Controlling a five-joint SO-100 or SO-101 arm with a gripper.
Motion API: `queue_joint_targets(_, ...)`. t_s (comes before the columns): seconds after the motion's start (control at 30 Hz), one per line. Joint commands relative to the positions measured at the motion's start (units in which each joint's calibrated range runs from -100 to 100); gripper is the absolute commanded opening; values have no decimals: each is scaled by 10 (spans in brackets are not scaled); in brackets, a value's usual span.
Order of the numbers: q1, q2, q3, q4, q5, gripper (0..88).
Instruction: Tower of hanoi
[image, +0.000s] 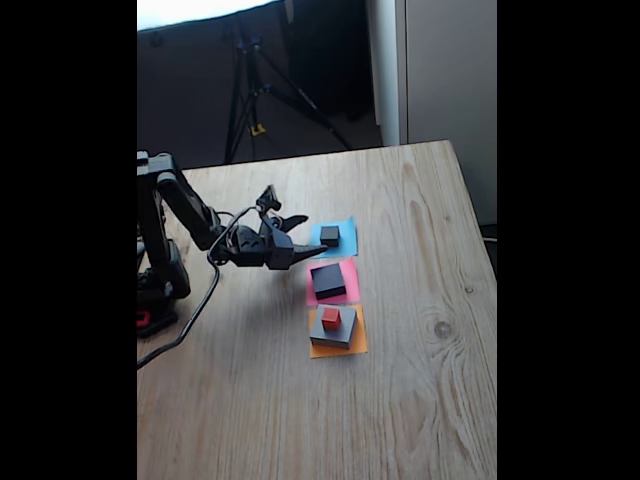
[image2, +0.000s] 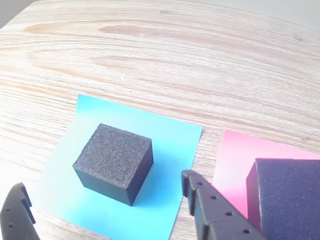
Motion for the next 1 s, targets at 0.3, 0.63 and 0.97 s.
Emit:
queue_joint_targets(0.3, -5, 55, -59, -51, -31, 361)
queue_joint_targets(0.63, -9, 76, -82, -43, 10, 363)
queue_joint_targets(0.97, -25, 89, -95, -13, 53, 361)
